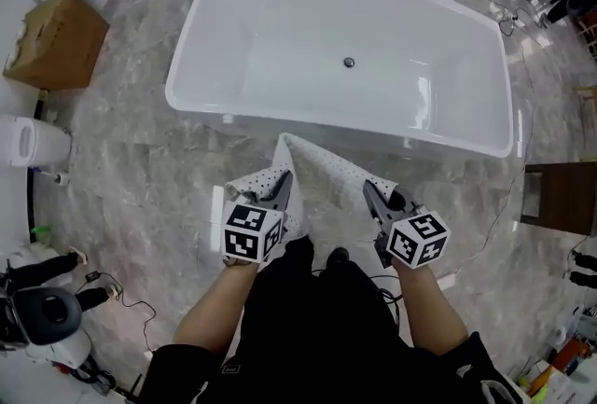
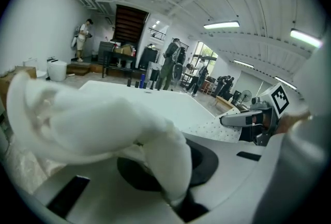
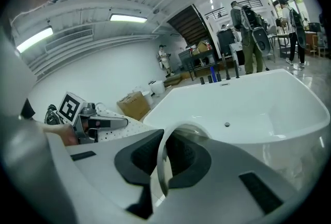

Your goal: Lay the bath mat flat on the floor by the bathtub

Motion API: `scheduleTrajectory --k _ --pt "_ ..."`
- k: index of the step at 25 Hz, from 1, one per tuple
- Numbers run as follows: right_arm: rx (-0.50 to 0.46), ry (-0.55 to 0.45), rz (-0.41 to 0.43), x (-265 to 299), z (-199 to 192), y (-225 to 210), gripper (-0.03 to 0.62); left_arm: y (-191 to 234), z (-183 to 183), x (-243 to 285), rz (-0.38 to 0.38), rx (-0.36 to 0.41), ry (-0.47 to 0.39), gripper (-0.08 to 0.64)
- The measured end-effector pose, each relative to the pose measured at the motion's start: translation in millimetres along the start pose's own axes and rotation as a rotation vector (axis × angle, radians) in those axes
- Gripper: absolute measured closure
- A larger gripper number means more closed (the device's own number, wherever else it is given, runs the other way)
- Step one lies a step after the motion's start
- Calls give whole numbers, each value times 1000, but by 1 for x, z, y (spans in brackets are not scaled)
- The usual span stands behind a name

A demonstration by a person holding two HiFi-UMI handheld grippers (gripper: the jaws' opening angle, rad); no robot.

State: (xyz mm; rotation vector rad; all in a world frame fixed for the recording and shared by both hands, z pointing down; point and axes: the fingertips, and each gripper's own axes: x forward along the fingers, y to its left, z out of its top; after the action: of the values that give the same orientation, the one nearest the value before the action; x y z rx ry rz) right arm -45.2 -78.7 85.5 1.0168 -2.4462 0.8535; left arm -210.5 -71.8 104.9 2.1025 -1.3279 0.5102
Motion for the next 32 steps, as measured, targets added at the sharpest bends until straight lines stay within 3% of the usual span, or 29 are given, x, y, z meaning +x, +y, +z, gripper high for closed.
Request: scheduleTrajectory --k 4,12,20,26,32 --pt "20 -5 -21 -18 -17 -26 569 -22 -11 16 -12 24 31 515" --pt "73 3 -70 -50 -87 -67 569 -63 -60 49 -28 17 63 515" --pt "106 18 -64 -63 -145 -85 569 -85 -109 61 -15 17 87 515" --pt "109 86 -61 -54 -183 -101 569 -78 -141 59 13 -5 120 515" --pt "113 105 -112 -7 -199 -117 569 -42 -162 90 -25 -9 148 515"
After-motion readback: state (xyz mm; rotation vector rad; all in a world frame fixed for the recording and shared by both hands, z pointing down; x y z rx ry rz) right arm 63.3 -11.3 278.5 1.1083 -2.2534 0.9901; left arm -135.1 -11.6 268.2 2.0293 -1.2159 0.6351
